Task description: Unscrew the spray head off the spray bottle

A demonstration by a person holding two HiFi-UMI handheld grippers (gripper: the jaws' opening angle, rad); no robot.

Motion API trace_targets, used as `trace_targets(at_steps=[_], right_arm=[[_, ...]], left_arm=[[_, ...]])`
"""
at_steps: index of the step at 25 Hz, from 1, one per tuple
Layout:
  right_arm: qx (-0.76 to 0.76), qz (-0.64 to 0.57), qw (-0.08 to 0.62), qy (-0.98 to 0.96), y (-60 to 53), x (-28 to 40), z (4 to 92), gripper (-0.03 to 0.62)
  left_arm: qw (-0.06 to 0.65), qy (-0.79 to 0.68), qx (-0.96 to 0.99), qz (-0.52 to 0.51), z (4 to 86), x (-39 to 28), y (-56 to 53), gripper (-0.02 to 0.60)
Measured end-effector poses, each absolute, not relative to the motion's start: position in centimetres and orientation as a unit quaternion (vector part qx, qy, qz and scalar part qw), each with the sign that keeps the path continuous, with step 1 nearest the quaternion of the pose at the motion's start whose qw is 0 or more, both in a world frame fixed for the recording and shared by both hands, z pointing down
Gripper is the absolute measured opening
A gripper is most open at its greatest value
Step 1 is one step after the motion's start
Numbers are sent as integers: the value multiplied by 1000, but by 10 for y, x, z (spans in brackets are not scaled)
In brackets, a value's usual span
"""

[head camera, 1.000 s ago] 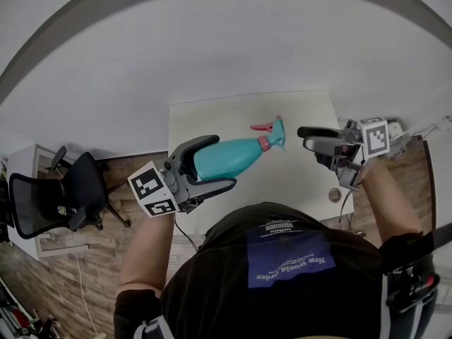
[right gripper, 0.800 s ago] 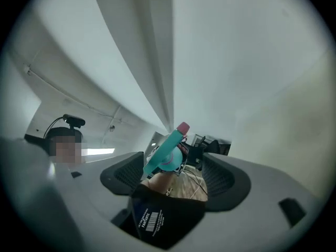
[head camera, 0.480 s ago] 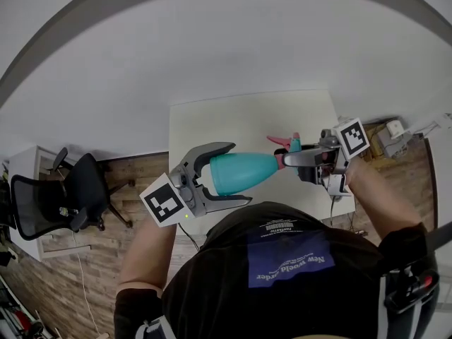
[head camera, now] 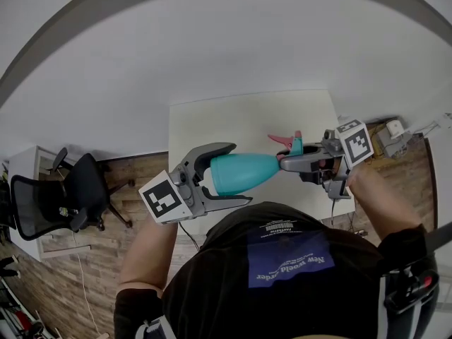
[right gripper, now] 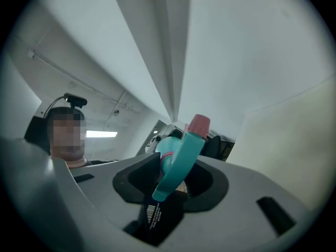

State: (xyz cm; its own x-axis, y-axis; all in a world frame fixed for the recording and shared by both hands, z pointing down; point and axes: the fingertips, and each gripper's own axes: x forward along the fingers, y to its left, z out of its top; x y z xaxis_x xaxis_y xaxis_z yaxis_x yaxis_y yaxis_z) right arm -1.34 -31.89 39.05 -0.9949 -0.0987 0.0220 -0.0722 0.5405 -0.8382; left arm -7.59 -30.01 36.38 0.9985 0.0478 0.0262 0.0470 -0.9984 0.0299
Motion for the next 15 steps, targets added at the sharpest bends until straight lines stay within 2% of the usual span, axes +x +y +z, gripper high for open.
trace_targets(at_steps=[3,11,15], right_arm=[[-54,-377,-23,925,-315,-21,379,124],[-23,9,-143,989,-276,-35,357,124],[-33,147,-191,970,-268,-34,357,124]], left_arm=[[80,47,996,-13,365,-84,-305,456],[361,118,921,-88,379,-87,-304,456],[473,159,858,-125,380,-89,-305,456]])
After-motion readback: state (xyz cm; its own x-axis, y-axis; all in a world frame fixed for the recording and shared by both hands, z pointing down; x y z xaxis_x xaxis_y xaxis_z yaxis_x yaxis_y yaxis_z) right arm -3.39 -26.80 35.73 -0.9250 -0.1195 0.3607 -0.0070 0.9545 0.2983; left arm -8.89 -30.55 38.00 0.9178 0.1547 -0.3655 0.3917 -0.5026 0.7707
